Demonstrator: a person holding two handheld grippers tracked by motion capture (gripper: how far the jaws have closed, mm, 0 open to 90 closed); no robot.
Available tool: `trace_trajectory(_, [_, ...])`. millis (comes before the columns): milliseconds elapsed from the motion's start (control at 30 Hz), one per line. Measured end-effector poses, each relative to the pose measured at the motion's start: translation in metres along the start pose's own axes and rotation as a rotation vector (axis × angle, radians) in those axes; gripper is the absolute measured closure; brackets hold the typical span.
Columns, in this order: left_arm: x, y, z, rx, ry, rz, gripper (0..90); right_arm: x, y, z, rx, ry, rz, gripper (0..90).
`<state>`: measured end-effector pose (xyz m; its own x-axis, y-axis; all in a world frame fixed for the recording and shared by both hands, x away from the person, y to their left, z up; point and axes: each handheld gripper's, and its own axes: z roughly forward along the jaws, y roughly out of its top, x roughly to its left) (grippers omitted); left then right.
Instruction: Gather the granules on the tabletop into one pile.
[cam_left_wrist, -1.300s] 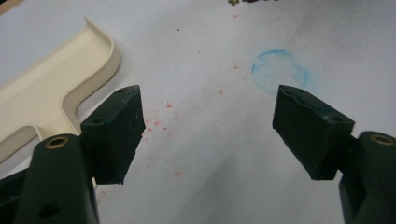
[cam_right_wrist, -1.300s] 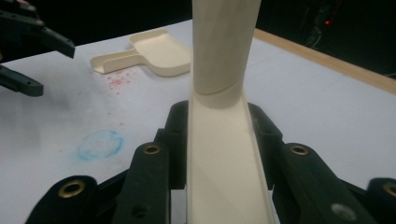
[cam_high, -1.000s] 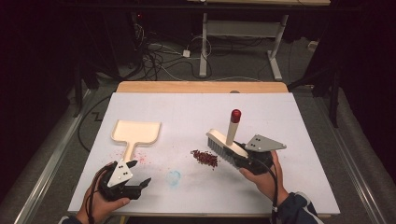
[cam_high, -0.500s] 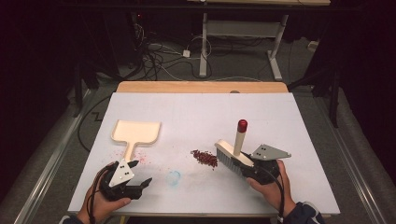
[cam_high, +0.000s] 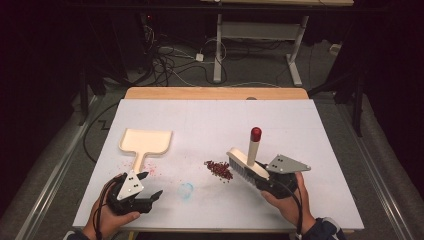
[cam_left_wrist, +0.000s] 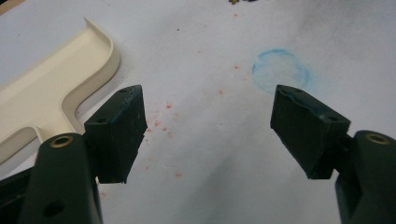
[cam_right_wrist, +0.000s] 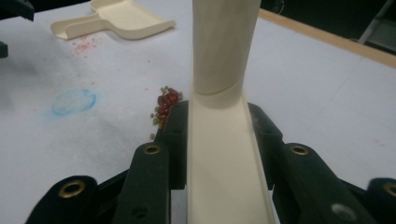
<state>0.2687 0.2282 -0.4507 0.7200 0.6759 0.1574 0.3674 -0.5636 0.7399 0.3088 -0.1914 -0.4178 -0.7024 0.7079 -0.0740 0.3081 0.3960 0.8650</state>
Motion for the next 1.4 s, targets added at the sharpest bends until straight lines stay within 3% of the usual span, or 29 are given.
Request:
trace_trajectory(100, [0.001, 0.0, -0.001, -0.003, 0.002, -0.003, 25.7, -0.008, 0.004, -0.01, -0.017, -0.015, 0.002, 67.6])
trace_trajectory(333, [0.001, 0.001, -0.003, -0.011, 0.023, -0.005, 25.5, -0.024, 0.005, -0.033, -0.009, 0.0, -0.006, 67.5])
trace_trajectory(567, [0.002, 0.001, -0.004, -0.012, 0.037, -0.007, 25.5, -0.034, -0.003, -0.06, 0.063, 0.112, -0.022, 67.4])
trace_trajectory(767, [0.003, 0.002, -0.003, -0.011, 0.052, 0.0, 25.5, -0.034, -0.011, -0.073, 0.117, 0.185, 0.003, 67.3])
trace_trajectory(867, [0.003, 0.002, -0.003, -0.009, 0.054, 0.0, 25.6, -0.035, -0.013, -0.072, 0.141, 0.207, 0.011, 67.3])
trace_trajectory(1000, [0.002, 0.002, -0.003, -0.009, 0.051, -0.009, 25.5, -0.044, -0.016, -0.062, 0.172, 0.229, 0.082, 67.4])
trace_trajectory(1167, [0.0, 0.003, -0.002, -0.005, 0.048, -0.003, 25.6, -0.067, -0.019, -0.04, 0.198, 0.229, 0.185, 67.5])
trace_trajectory(1400, [0.0, 0.002, 0.0, 0.002, 0.039, 0.0, 25.5, -0.096, -0.02, -0.014, 0.242, 0.209, 0.267, 64.0])
